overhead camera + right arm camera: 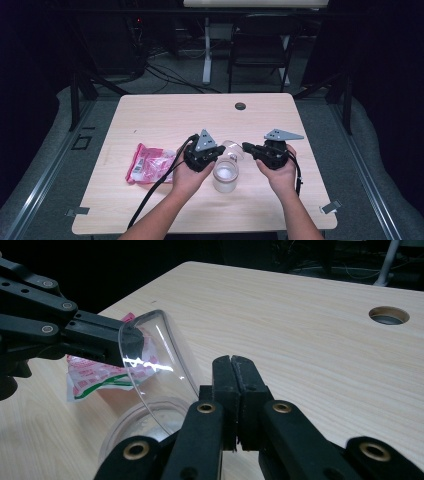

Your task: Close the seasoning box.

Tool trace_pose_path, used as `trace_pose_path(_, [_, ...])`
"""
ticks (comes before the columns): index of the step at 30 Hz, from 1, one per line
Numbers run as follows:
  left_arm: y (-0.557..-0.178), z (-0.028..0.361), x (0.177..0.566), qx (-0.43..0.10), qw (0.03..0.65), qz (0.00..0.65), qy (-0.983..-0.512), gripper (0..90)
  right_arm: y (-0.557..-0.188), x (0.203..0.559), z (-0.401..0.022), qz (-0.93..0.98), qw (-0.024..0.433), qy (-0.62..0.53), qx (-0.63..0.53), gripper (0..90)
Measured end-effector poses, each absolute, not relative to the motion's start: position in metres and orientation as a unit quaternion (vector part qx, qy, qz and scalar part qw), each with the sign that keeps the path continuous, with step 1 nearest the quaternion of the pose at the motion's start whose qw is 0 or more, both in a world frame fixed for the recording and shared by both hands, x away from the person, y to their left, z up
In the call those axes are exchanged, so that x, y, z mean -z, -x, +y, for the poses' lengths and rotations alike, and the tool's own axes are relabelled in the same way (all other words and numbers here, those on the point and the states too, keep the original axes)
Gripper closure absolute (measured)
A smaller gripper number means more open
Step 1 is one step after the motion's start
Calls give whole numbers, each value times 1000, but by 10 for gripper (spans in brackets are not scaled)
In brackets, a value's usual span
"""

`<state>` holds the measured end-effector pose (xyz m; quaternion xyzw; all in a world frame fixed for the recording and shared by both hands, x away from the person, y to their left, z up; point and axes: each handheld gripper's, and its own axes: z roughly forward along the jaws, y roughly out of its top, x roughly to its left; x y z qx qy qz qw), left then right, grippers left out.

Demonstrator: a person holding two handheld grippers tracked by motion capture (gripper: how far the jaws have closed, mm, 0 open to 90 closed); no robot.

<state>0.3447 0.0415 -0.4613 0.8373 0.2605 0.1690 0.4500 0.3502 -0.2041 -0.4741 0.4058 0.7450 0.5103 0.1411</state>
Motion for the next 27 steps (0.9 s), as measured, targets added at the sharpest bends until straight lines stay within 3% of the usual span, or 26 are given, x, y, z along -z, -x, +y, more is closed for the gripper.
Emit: trace_pose_path(27, [-324,59,485,-150,445,265,-842,894,-344,476,-183,773,116,-370,-503,889])
